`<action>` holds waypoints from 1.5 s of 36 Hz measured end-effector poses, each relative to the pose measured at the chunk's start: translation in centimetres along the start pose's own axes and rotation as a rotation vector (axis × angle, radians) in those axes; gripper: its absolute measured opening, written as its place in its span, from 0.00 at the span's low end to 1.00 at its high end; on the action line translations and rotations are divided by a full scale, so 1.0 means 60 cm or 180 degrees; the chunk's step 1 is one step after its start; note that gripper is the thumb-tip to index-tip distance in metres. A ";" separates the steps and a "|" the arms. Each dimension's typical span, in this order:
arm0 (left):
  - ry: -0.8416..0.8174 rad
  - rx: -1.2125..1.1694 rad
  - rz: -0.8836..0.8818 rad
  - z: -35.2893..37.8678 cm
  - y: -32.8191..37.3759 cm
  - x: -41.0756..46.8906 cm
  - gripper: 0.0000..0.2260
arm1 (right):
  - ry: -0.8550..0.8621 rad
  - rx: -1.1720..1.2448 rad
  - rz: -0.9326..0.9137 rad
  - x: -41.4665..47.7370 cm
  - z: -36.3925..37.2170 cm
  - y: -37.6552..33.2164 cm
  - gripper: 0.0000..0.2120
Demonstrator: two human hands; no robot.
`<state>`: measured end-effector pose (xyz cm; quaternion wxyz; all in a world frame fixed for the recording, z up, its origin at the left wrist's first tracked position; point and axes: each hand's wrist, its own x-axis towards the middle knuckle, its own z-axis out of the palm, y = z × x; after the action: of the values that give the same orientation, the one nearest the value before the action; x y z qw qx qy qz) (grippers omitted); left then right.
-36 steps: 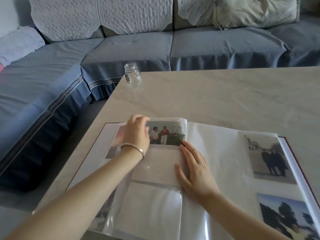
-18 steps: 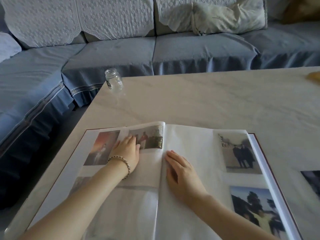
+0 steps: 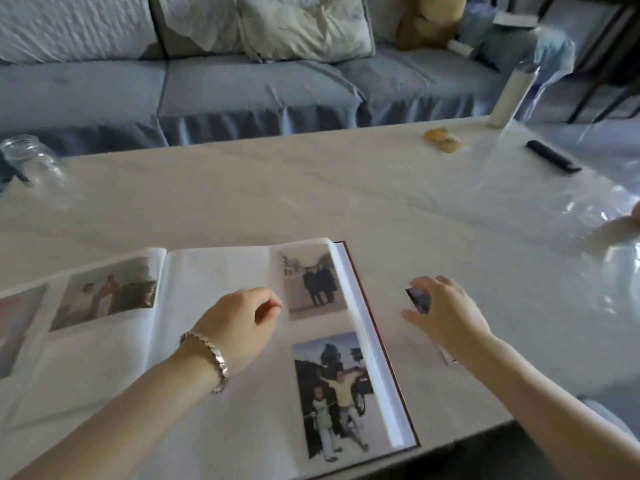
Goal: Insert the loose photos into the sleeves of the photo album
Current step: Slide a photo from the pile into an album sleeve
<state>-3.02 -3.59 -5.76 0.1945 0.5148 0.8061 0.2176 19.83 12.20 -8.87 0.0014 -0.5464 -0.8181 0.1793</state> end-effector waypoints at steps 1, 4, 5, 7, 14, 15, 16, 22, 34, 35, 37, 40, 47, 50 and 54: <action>-0.0024 0.0026 0.0027 0.005 0.006 0.001 0.05 | -0.0043 -0.0103 0.0270 0.003 -0.008 0.021 0.29; -0.0058 0.0045 0.0104 0.017 0.015 0.003 0.05 | -0.0363 -0.0492 0.0886 0.010 -0.017 0.066 0.41; -0.0060 0.0030 0.0103 0.019 0.017 0.004 0.05 | -0.0477 -0.0633 0.1022 0.012 -0.017 0.076 0.43; -0.0091 -0.0009 0.0053 0.021 0.019 0.005 0.05 | -0.0616 -0.0698 0.1231 0.017 -0.014 0.088 0.45; -0.0164 -0.0284 -0.0085 0.030 0.016 0.000 0.11 | -0.0595 0.0265 0.1219 0.033 0.002 0.114 0.36; -0.0147 -0.0329 -0.0105 0.031 0.016 -0.001 0.11 | -0.0553 0.0386 0.1131 0.034 0.004 0.116 0.31; -0.0125 -0.0382 -0.0124 0.032 0.015 -0.002 0.12 | -0.0470 0.0497 0.1013 0.035 0.004 0.115 0.24; 0.0070 -0.0991 -0.0251 0.033 0.018 -0.003 0.12 | 0.0204 0.1359 0.0303 0.015 -0.023 0.062 0.10; 0.0120 -0.2872 -0.0926 -0.027 -0.002 -0.045 0.01 | -0.0351 0.2296 -0.1373 -0.061 -0.042 -0.185 0.05; 0.0291 -0.2833 -0.0917 -0.033 -0.015 -0.053 0.03 | -0.0331 0.2266 -0.1463 -0.066 -0.033 -0.203 0.06; 0.0682 -0.2745 -0.0946 -0.051 -0.044 -0.069 0.05 | -0.0156 0.2245 -0.1562 -0.073 -0.014 -0.240 0.06; 0.1557 -0.2557 -0.1243 -0.079 -0.107 -0.090 0.06 | 0.0091 0.2287 -0.1528 -0.080 0.021 -0.288 0.05; 0.2779 -0.2104 -0.1810 -0.136 -0.253 -0.145 0.06 | -0.0385 0.1261 -0.2316 -0.114 0.096 -0.377 0.19; 0.3043 -0.2213 -0.1956 -0.147 -0.304 -0.168 0.05 | -0.0580 0.0788 -0.2807 -0.124 0.124 -0.404 0.24; 0.3209 -0.2302 -0.2145 -0.149 -0.345 -0.190 0.01 | -0.0748 0.0338 -0.3002 -0.122 0.168 -0.419 0.31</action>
<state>-18.75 -23.11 -8.73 0.0131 -0.0233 0.7906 0.6117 -1.68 -5.82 -9.44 0.0180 -0.0916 -0.9608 0.2611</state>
